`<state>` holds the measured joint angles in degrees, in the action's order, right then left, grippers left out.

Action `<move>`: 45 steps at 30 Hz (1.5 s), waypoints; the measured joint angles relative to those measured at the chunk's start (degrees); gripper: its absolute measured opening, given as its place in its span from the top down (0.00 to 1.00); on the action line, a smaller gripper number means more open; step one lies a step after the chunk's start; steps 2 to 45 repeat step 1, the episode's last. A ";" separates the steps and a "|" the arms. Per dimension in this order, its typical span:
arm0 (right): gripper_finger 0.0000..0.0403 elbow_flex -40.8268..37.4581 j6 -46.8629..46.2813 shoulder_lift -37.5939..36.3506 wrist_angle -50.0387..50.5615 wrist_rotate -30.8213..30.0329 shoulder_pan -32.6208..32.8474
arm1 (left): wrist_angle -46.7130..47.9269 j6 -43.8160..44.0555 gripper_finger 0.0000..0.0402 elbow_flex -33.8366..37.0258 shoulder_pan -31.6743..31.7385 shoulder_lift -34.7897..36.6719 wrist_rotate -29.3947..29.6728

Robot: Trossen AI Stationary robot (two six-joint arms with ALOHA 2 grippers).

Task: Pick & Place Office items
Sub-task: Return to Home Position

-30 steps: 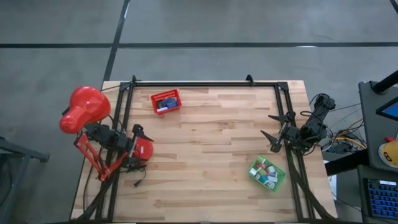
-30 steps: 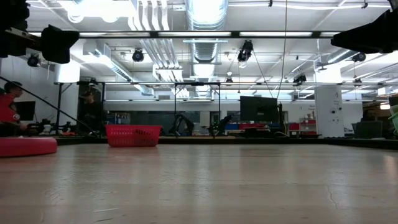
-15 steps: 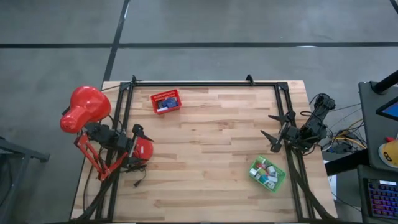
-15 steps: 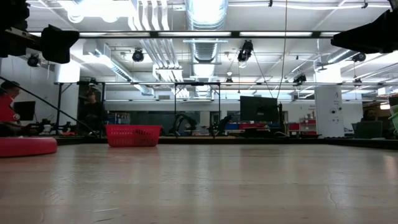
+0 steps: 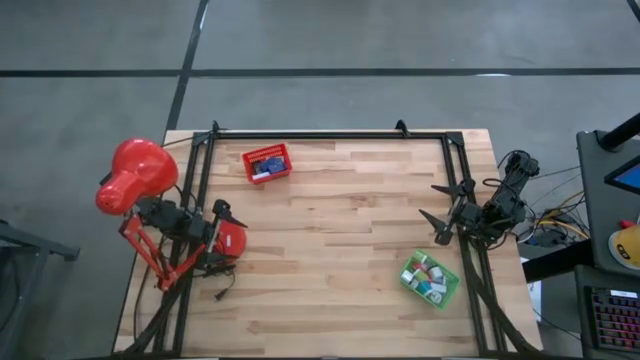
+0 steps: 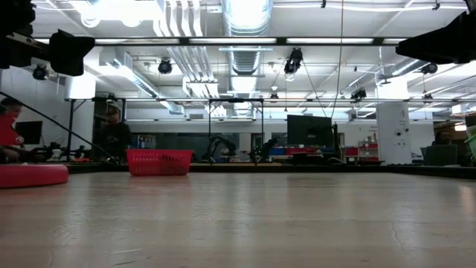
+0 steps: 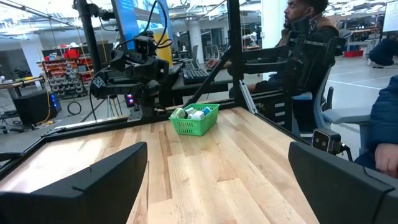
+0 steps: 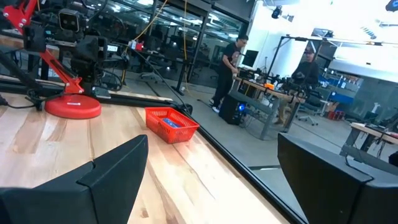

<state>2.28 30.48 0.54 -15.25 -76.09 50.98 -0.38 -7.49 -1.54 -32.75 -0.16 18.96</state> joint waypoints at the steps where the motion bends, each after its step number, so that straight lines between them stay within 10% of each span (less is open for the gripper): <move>1: 0.13 0.00 0.00 0.00 0.00 0.00 0.00 | 0.00 0.00 0.02 0.00 0.00 0.00 0.00; 45: 0.13 0.00 0.00 0.00 0.00 0.00 0.00 | 0.00 0.00 0.02 0.00 0.00 0.00 0.00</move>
